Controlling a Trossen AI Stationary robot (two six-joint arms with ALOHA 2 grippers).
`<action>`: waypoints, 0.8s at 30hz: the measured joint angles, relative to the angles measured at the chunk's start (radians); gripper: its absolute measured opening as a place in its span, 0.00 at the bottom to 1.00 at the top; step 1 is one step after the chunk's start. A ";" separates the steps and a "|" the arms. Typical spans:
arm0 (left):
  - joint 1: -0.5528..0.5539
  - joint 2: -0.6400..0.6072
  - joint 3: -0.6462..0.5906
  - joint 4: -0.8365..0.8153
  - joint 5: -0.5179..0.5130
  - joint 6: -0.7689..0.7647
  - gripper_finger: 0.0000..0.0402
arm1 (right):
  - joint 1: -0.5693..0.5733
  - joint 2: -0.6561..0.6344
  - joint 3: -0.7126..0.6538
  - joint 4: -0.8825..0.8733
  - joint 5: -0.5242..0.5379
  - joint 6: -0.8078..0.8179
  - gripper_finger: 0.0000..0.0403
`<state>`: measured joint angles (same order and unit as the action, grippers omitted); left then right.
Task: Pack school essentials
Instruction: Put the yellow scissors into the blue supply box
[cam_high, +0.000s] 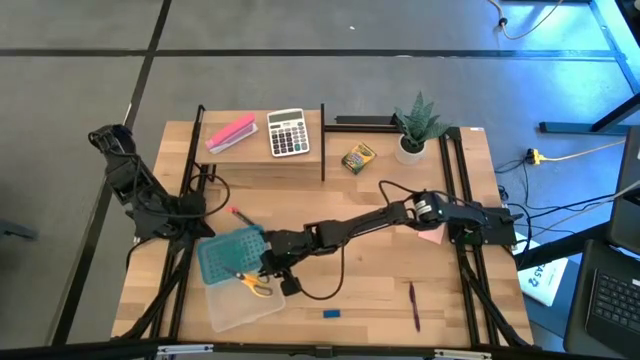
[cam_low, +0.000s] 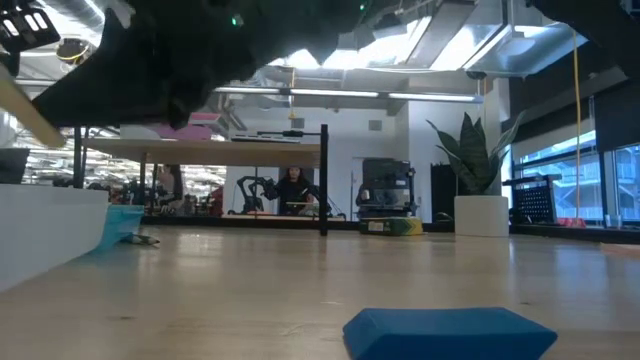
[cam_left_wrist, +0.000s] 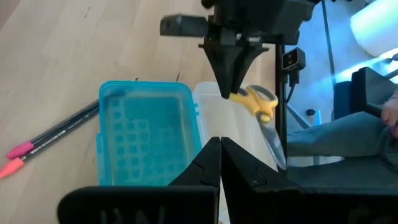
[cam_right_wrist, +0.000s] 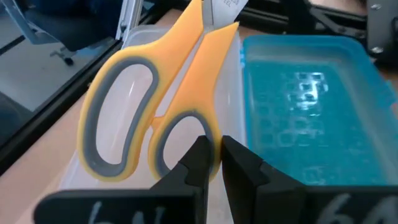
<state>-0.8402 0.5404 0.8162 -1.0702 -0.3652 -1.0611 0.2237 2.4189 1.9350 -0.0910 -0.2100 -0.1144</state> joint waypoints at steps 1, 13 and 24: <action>0.000 0.000 0.000 0.001 0.000 -0.003 0.00 | 0.000 0.005 0.000 -0.002 -0.001 0.000 0.09; 0.000 0.000 0.000 0.001 0.000 -0.003 0.00 | -0.010 0.032 0.000 -0.097 -0.019 -0.063 0.09; 0.000 0.001 0.000 0.001 -0.014 -0.002 0.00 | -0.009 0.026 0.003 -0.220 -0.021 -0.077 0.09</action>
<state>-0.8400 0.5411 0.8162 -1.0693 -0.3792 -1.0634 0.2151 2.4446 1.9385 -0.3113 -0.2314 -0.1910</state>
